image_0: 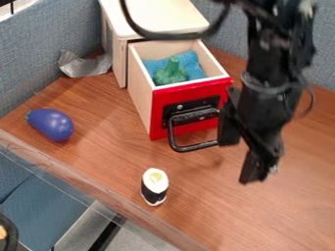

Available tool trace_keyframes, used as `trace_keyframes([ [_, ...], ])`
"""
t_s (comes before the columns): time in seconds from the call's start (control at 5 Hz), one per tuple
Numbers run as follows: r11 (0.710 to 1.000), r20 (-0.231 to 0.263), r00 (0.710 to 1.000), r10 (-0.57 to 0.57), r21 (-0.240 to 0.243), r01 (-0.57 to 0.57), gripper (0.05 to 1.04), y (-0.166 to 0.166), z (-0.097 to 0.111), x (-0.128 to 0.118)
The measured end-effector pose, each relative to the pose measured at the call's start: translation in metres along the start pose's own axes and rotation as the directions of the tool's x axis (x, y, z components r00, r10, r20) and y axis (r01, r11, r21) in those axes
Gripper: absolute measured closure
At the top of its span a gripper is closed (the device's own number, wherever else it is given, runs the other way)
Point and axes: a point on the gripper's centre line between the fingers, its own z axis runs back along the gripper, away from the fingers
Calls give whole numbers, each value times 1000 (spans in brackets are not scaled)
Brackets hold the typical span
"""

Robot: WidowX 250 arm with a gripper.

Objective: Close the drawer

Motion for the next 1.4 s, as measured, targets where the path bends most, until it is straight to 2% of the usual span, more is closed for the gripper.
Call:
trace_keyframes([
  [0.4, 1000, -23, 1000, -19, -10, 19, 83, -3, -17, 0],
  [0.6, 999, -54, 998, -36, -8, 35, 83, -6, -31, -8],
  [0.8, 999, -59, 997, -42, 15, 43, 83, -6, -38, -11],
  [1.2, 995, -41, 999, -19, 96, 23, 83, -3, -45, -13],
  [1.4, 995, -41, 999, -20, 95, 23, 83, -2, -49, -13],
])
